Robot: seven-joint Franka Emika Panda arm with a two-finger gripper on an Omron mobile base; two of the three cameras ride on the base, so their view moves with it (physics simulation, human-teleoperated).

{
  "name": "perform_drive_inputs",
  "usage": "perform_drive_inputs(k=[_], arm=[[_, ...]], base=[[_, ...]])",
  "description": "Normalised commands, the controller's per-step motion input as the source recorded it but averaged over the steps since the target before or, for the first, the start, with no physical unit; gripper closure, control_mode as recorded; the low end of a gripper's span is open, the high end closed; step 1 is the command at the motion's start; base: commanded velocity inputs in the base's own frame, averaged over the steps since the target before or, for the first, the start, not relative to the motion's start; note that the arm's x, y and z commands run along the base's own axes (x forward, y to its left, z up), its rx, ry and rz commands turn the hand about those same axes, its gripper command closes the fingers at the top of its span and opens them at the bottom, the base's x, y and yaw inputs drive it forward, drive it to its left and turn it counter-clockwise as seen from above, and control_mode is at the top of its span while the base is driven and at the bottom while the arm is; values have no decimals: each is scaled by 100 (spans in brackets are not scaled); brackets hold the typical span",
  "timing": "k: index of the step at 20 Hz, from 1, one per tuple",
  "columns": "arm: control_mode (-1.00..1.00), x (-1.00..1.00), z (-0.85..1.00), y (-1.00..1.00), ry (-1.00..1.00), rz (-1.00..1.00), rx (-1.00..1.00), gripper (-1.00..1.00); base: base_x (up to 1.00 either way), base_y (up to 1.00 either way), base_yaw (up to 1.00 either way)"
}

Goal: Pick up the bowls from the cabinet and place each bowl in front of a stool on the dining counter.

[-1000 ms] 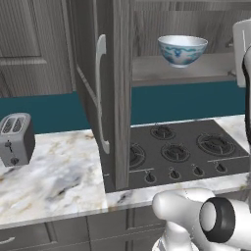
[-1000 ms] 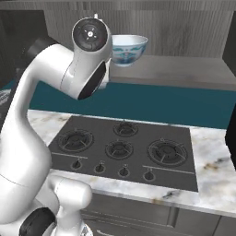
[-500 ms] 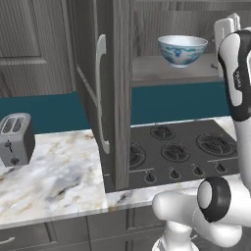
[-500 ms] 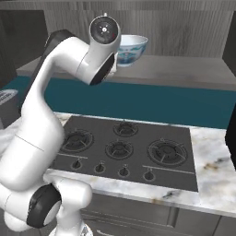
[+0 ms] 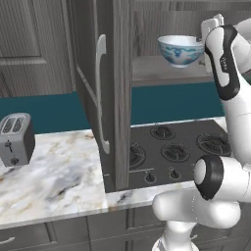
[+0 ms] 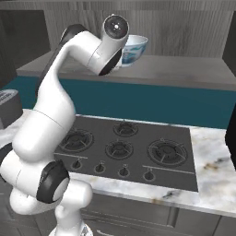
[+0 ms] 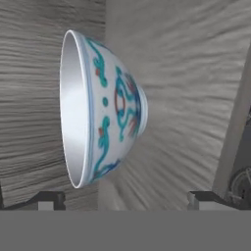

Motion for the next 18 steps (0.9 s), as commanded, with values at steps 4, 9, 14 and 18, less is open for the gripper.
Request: perform_drive_inputs(k=[4, 9, 14, 18], arm=[[-100, 47, 0, -10, 7, 6, 4, -100], [-100, 46, -4, -20, 3, 8, 5, -100], [-100, 38, -13, -13, 3, 7, 5, -100], [-100, 17, -12, 0, 9, 4, 3, -100]], base=[[0, 0, 0], [0, 0, 0], [0, 0, 0], [0, 0, 0]])
